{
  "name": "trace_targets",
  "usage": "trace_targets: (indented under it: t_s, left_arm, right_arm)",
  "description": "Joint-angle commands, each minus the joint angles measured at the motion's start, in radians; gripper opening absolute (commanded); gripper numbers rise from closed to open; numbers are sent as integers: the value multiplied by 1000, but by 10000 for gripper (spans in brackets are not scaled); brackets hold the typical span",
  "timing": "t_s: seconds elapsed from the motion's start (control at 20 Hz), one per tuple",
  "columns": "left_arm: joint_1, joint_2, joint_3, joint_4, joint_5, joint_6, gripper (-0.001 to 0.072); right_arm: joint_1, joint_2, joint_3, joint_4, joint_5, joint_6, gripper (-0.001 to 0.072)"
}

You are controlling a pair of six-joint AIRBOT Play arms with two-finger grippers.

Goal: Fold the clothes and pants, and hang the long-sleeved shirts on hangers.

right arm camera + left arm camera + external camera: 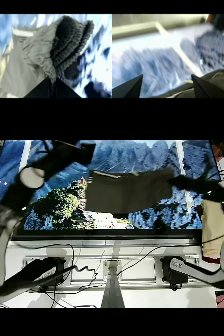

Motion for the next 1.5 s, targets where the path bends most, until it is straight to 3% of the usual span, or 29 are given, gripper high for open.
trace_targets:
  t_s: [0.0,0.2,0.4,0.6,0.85,0.9,1.0,1.05,1.15,1.2,1.25,1.3,1.35,1.45]
  left_arm:
    - [0,162,1,10,1,8,693]
    - [0,278,1,10,1,8,693]
    - [0,340,1,10,1,8,693]
    - [0,351,1,10,1,8,693]
    - [0,350,1,10,1,8,693]
    - [0,350,1,10,1,8,693]
    - [0,350,0,10,1,8,693]
    - [0,350,0,10,1,8,693]
    - [0,350,0,10,1,8,693]
    - [0,350,0,10,1,8,693]
    - [0,350,0,10,1,8,693]
    - [0,350,0,10,1,8,694]
    - [0,350,0,10,1,8,694]
    - [0,350,0,10,1,8,693]
  right_arm:
    - [-85,156,155,-230,-129,262,23]
    - [-270,345,227,-655,-79,686,22]
    - [-510,500,227,-995,92,971,22]
    - [-775,546,226,-1067,336,983,22]
    - [-879,534,224,-1036,368,978,23]
    - [-879,534,220,-1023,354,978,73]
    - [-878,534,219,-1019,344,978,481]
    - [-877,534,219,-1015,335,978,560]
    - [-877,533,219,-977,330,978,542]
    - [-875,533,213,-934,326,970,440]
    - [-853,533,201,-885,327,948,224]
    - [-808,534,184,-843,323,909,89]
    - [-731,533,163,-814,313,840,23]
    - [-535,533,128,-838,292,683,23]
